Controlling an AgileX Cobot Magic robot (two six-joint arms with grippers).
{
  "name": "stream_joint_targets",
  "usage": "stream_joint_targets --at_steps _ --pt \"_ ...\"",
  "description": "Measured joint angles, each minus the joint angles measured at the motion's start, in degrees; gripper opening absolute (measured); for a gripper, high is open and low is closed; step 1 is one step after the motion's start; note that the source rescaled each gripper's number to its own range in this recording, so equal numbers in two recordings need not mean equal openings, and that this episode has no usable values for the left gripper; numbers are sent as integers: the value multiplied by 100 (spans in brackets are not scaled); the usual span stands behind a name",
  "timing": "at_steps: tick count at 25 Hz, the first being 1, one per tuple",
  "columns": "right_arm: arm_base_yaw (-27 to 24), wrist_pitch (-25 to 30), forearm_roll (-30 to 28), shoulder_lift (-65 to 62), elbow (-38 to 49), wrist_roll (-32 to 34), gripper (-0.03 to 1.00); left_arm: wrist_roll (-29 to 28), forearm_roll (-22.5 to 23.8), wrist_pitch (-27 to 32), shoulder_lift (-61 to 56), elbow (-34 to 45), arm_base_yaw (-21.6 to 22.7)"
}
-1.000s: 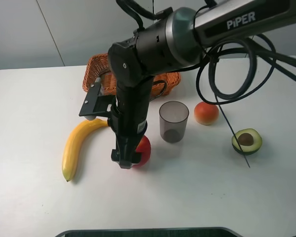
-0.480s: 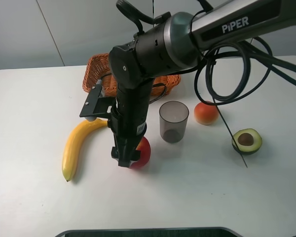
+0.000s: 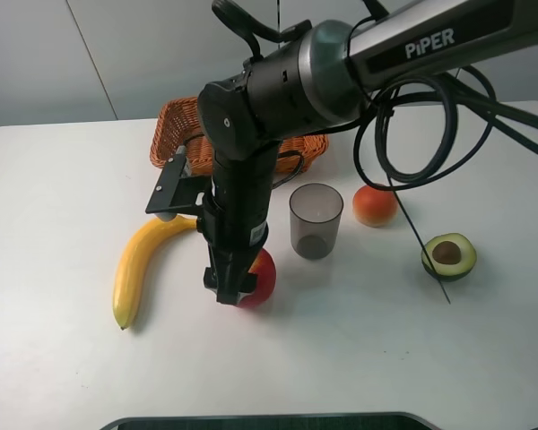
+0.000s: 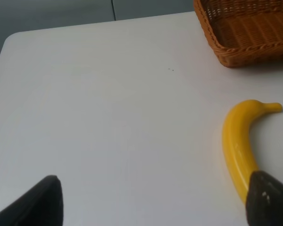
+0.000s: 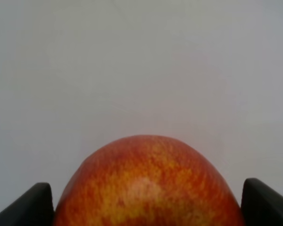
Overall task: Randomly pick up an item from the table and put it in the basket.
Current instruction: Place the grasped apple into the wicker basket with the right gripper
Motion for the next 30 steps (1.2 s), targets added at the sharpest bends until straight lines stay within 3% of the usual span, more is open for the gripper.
stream_joint_targets --at_steps 8,14,19,26,30 --pt "-132 -43 106 -1046 0 25 5 0 0 0 0 0 0" --pt "-813 -434 253 -1402 -164 375 5 0 0 0 0 0 0" --pt "-1374 -1434 261 -1402 -261 847 5 0 0 0 0 0 0" --pt "-1835 -2890 285 -1223 -274 932 5 0 0 0 0 0 0" --pt "-2007 -3450 404 -921 -274 932 5 0 0 0 0 0 0"
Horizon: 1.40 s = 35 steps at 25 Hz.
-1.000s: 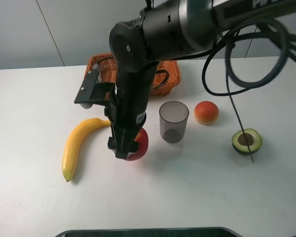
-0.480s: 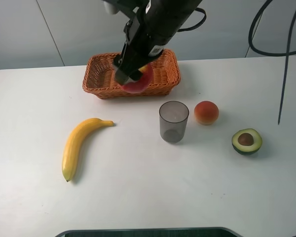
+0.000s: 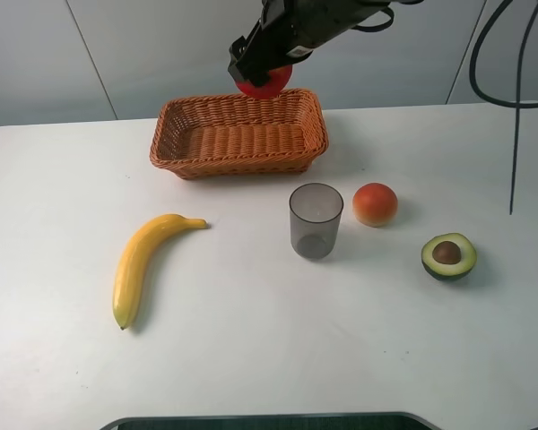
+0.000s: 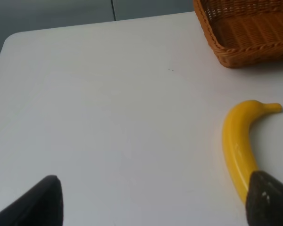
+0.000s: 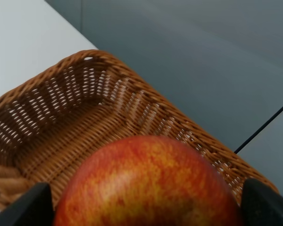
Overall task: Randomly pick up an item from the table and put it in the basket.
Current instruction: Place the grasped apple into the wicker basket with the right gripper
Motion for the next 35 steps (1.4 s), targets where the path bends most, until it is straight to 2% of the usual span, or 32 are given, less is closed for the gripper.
stream_joint_targets --at_steps 6,17,18,20,21,23,29,33,35 --pt "-73 -521 424 540 0 0 5 0 0 0 0 0 0" --pt "-111 -655 586 930 0 0 5 0 0 0 0 0 0" --pt "-111 -669 597 930 0 0 17 0 0 0 0 0 0" --pt "-111 -703 648 892 0 0 76 0 0 0 0 0 0" --pt "-111 -712 677 867 0 0 90 0 0 0 0 0 0" --pt "-111 -739 751 809 -3 0 98 0 0 0 0 0 0" --pt "-111 -728 773 636 -12 0 100 0 0 0 0 0 0" --pt "-121 -221 776 245 -12 97 100 11 0 0 0 0 0" --pt "-157 204 788 -11 -12 430 100 11 0 0 0 0 0"
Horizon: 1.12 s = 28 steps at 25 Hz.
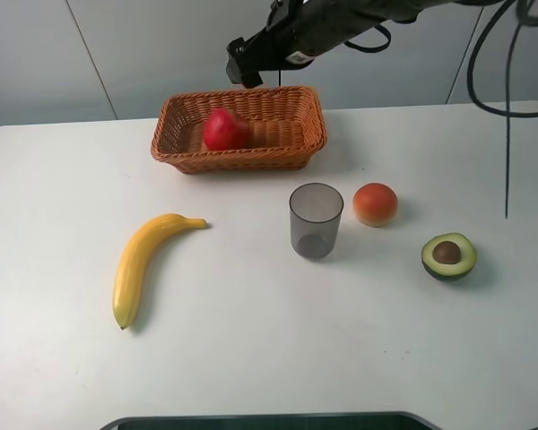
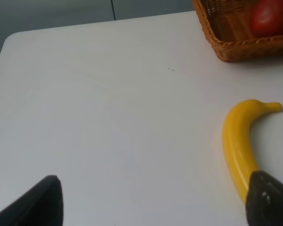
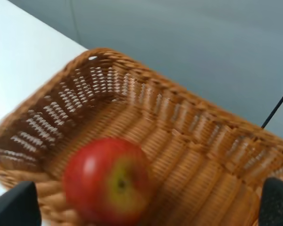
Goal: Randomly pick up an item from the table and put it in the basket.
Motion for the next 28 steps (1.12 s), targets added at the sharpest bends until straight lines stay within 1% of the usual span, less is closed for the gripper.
stream_joint_targets --at_steps 3,7,10,15,19,22,28 --pt "-208 555 112 -481 182 525 100 0 0 0 0 0 0" --pt "-800 1325 73 -1107 721 1086 100 10 0 0 0 0 0" --pt "-1331 1858 -201 -1636 1239 1369 100 10 0 0 0 0 0" --pt "-2284 2518 -545 -2589 2132 1591 100 10 0 0 0 0 0" --pt "-2944 3004 -1064 -3520 2746 1840 100 0 0 0 0 0 0" --pt "-3193 3362 -1402 -4298 3136 1979 100 -10 0 0 0 0 0" --pt "-3227 3852 -1536 -6139 3735 2106 100 -10 0 0 0 0 0"
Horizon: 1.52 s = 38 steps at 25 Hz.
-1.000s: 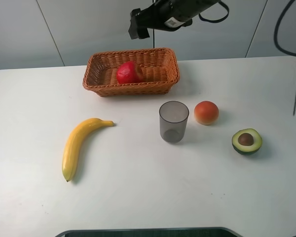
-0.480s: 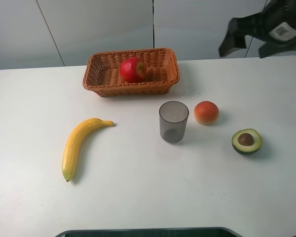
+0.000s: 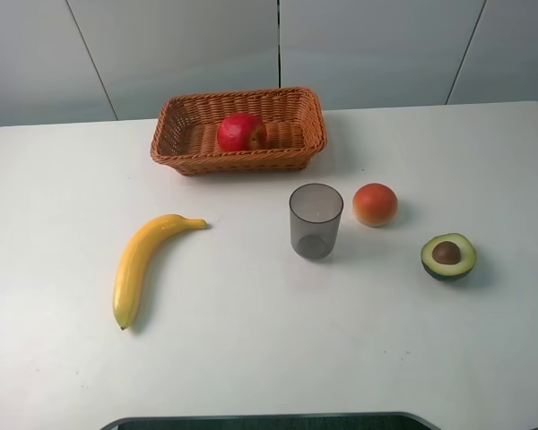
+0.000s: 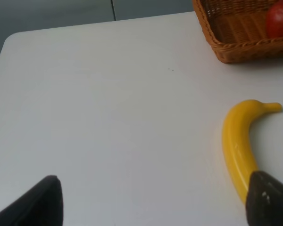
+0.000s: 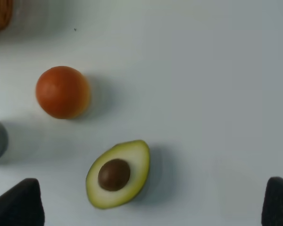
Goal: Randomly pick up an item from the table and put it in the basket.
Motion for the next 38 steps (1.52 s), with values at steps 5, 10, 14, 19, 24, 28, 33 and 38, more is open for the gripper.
stream_joint_targets --at_steps 5,10,14,19,24,28,33,38 --pt "0 621 -45 -1500 302 39 100 0 0 0 0 0 0" --pt "0 925 -155 -2936 497 101 100 0 0 0 0 0 0" --pt "0 846 -168 -3895 851 101 100 0 0 0 0 0 0" --pt "0 846 -168 -4710 1326 113 100 0 0 0 0 0 0" --pt "0 871 -168 -4871 1430 113 100 0 0 0 0 0 0" --pt "0 850 -157 -4887 1430 113 100 0 0 0 0 0 0" --pt "0 850 -157 -4887 1430 102 100 0 0 0 0 0 0" --pt "0 850 -157 -4887 1430 102 100 0 0 0 0 0 0"
